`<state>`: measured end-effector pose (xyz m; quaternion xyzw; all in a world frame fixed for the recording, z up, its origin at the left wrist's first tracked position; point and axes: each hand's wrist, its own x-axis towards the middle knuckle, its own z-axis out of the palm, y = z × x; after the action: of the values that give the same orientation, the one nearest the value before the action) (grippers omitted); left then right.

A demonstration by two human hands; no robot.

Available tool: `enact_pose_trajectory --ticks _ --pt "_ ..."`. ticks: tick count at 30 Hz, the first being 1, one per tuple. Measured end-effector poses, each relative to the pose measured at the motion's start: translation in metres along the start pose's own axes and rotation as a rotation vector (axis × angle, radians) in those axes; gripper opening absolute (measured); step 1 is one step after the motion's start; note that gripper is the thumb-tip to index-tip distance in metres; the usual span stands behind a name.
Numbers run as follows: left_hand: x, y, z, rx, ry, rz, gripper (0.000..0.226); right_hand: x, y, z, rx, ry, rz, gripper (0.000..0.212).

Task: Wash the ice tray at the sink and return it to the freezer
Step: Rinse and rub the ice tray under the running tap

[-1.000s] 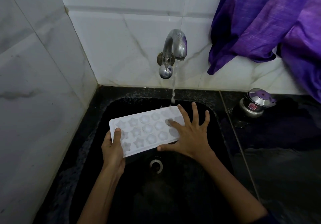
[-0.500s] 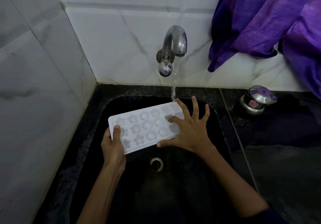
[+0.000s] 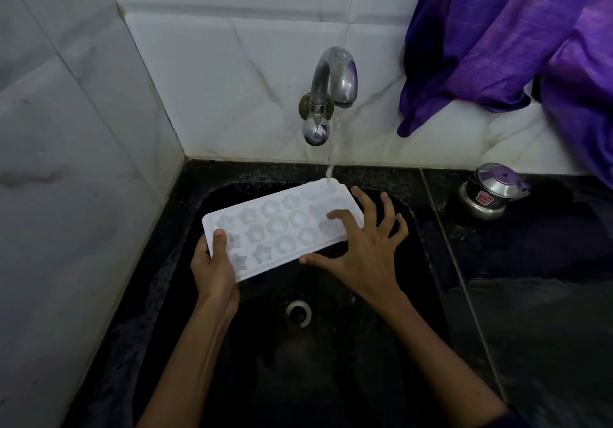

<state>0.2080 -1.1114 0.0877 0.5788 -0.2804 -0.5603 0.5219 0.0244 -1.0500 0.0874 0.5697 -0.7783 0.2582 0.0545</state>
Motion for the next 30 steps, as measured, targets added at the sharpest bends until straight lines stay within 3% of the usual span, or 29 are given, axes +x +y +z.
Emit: enact_pose_trajectory --ticks 3,9,30 --pt "0.001 0.000 0.004 -0.001 0.014 0.005 0.025 -0.004 0.001 0.005 0.029 -0.016 0.036 0.065" --pt "0.001 0.001 0.007 0.009 0.006 0.024 0.020 -0.002 0.006 0.015 -0.053 -0.075 -0.032 0.062" --pt "-0.001 -0.002 -0.002 0.014 -0.038 0.015 0.023 -0.005 0.002 0.009 -0.223 -0.001 -0.098 0.064"
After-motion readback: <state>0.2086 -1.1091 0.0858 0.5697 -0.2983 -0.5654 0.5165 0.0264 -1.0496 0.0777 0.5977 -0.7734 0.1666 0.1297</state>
